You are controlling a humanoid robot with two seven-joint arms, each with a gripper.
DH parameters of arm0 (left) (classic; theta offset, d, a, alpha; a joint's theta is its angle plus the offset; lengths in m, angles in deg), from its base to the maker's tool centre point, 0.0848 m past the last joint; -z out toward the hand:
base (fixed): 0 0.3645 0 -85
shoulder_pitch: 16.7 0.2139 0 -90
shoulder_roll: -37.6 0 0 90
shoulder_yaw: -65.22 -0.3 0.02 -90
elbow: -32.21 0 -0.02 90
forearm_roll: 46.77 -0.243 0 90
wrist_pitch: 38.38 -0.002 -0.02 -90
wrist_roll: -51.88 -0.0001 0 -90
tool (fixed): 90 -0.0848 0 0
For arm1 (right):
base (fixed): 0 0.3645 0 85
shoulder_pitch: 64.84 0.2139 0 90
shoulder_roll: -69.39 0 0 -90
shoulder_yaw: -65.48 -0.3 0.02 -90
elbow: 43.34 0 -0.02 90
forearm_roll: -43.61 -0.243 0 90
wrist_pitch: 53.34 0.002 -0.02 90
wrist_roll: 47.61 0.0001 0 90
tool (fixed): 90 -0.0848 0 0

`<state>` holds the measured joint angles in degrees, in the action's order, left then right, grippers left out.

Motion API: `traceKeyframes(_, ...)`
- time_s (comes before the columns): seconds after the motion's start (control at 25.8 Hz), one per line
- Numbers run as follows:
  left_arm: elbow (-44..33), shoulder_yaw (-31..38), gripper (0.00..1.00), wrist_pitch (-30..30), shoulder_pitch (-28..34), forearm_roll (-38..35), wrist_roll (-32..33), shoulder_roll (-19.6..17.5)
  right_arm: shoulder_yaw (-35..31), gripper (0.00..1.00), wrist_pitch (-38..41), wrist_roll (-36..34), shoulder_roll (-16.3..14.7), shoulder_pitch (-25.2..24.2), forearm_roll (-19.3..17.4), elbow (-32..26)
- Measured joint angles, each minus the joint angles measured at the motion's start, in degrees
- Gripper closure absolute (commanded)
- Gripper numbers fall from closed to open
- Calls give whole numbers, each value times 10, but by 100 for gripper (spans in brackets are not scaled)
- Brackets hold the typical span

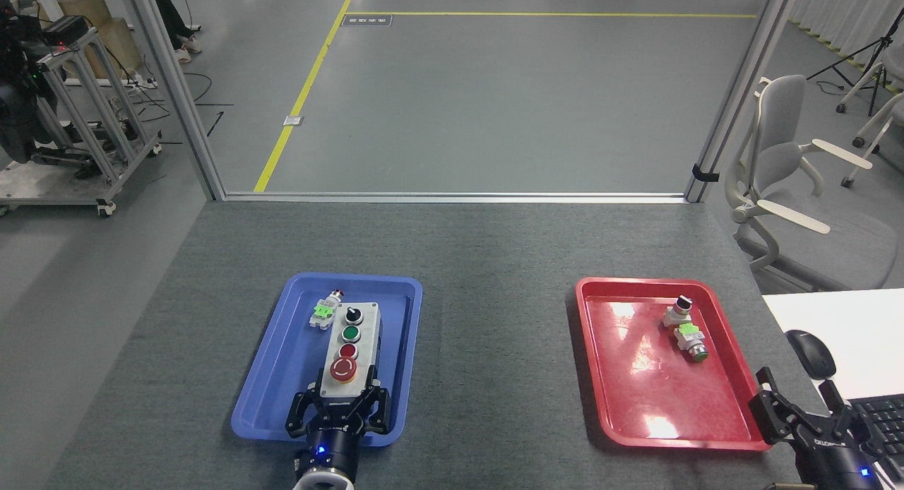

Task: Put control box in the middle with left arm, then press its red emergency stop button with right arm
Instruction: 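Slide the control box out of the blue tray to the table middle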

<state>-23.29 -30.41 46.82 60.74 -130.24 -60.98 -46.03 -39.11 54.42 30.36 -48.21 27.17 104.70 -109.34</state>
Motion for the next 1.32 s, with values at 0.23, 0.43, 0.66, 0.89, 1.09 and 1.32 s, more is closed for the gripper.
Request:
traceKeyframes(0.23,-30,-35,99,17,-14,-2,0,-1,0,0,0,0,1,-1,0,0)
traceKeyframes(0.43,-33,-67,100,40,-37,-1,10,6,0,0,0,0,1,0,0,0)
traceKeyframes(0.66,-16,-175,100,23,-63,9,35,15,0,0,0,2,0,1,0,0)
traceKeyframes(0.89,30,-286,100,-2,-69,63,38,16,0,0,0,1,-1,1,0,0)
traceKeyframes(1.09,60,-312,100,-35,-75,89,39,16,-1,0,0,0,-3,1,0,1)
traceKeyframes(1.32,61,-323,100,-116,-83,158,39,16,-1,0,0,0,-3,1,0,1)
